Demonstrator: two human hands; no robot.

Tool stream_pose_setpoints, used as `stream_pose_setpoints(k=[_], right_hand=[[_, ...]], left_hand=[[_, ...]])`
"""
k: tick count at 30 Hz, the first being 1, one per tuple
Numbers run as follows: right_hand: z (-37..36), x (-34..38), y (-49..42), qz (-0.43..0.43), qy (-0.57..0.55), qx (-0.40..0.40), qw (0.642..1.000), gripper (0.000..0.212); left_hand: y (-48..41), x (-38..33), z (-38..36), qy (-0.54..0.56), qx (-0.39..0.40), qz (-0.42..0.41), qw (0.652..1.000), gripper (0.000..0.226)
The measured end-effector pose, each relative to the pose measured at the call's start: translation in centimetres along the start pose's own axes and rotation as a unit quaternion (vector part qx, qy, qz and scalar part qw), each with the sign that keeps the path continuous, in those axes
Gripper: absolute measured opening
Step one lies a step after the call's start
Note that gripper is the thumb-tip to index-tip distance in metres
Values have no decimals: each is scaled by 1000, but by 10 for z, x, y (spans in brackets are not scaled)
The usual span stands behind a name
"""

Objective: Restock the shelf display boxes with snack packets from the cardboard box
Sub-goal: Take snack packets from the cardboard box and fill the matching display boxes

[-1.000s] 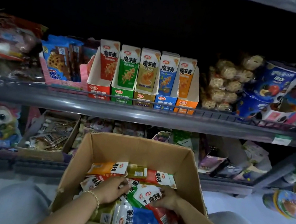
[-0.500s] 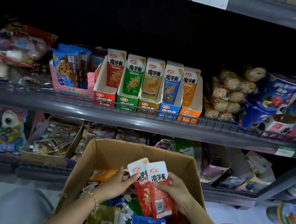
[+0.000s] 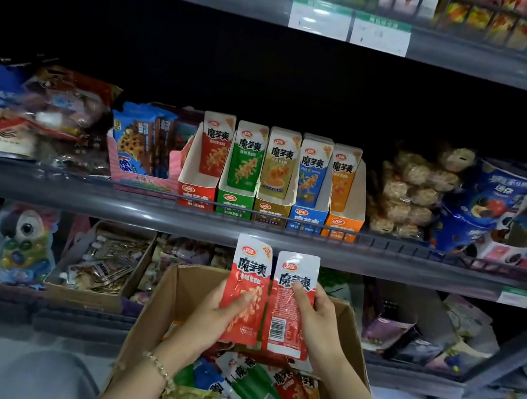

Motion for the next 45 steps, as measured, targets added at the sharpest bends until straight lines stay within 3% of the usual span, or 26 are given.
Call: stream_pose_setpoints(k=[4,7,11,14,17,19,25,28,34,37,42,45], right_hand=[[-19,9,0,39,87,14,995,40],[-40,3,6,-1,87,73,994,53],[-44,12,8,-7,85,121,989,42],[-32,31,-1,42,117,94,988,25],[-31,37,-8,26,51,123,991,48],[-39,41,-9,-2,18,167,986,50],[-27,88,-23,103,36,101,989,42],[-28,102,-27,114,33,90,989,40],[-54,88,-36,-49,5,182,982,30],[-67,89,-40,-79,-12,211,974,31],[-86,123,-59,-15,12,240,971,56],[-90,147,-75,57,46,191,979,52]], left_hand=[[3,-4,-17,-10,33,17,999,25],[4,-9,-34,-34,71,11,997,49],[-4,-3,-17,-9,46,19,999,52],[-4,4,-11,13,70,64,995,41],[-1,-2,-18,0,140,79,987,37],[0,-9,-22,-34,166,65,983,42],[-8,-25,0,-88,88,30,992,46],[-7,-42,4,-110,74,-11,991,43],[0,-86,13,-104,88,-100,986,31],[-3,-100,23,-116,95,-124,981,30],[-16,-105,52,-168,99,-104,975,33],[-29,-114,73,-196,82,-105,972,29]])
Point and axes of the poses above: each hand's wrist, its own y-axis away from the middle knuckle, its own z-axis out of the back of the hand, x = y × z, the point moved 10 cm from there along -y, towards the middle knuckle, and after that the axes turned 2 degrees about -y, right-handed, at the moved point
